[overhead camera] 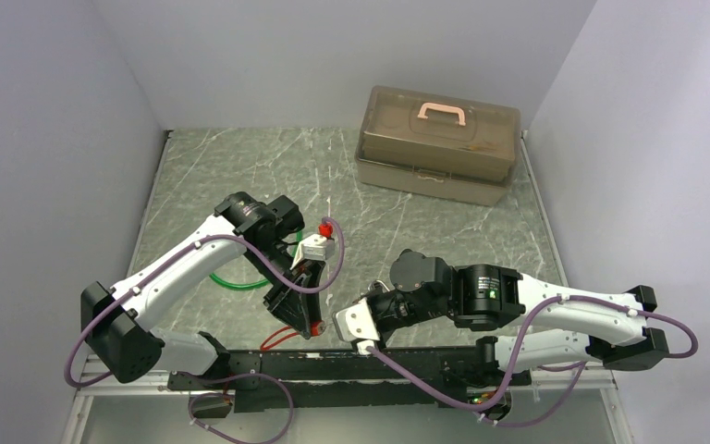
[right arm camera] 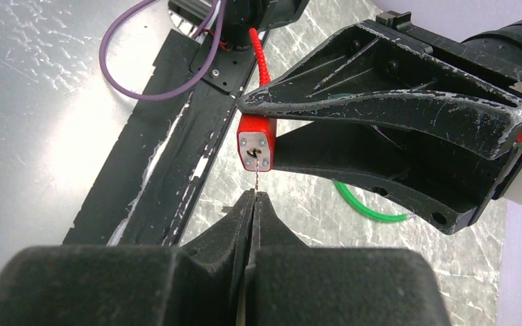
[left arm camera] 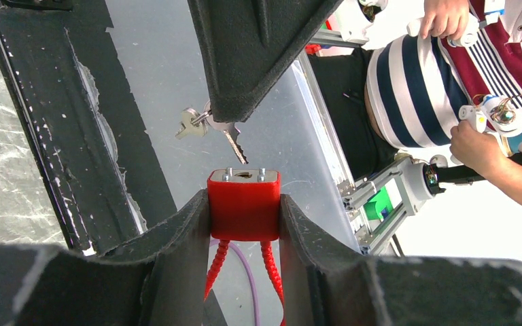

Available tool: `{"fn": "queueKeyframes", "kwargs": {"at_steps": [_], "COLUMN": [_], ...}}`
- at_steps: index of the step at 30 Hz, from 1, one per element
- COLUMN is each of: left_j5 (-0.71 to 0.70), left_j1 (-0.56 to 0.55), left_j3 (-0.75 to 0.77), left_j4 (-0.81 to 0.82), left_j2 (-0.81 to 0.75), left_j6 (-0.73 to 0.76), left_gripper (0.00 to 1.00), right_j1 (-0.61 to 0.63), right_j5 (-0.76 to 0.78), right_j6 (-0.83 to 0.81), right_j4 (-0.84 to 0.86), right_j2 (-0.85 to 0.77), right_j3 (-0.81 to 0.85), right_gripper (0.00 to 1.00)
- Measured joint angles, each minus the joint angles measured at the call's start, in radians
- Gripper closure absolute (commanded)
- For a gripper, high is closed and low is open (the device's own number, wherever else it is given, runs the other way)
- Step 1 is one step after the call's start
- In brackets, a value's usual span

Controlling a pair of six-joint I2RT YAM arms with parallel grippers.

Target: Unlock with the key

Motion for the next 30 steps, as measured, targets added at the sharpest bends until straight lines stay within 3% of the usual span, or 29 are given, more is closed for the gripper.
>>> {"fn": "queueKeyframes", "kwargs": {"at_steps": [30], "left_j5": [0.005], "left_j1": [0.0], "left_j3": [0.001], "left_j4": [0.0], "left_j2": [0.0], "left_j6": [0.0], "left_gripper": [1.0], "right_j1": [0.004], "right_j5": [-0.003], "right_j6": [-0.002], "right_j4": [0.038], "right_j2": [0.002], "right_j3": [-0.025], "right_gripper": [1.0]}}
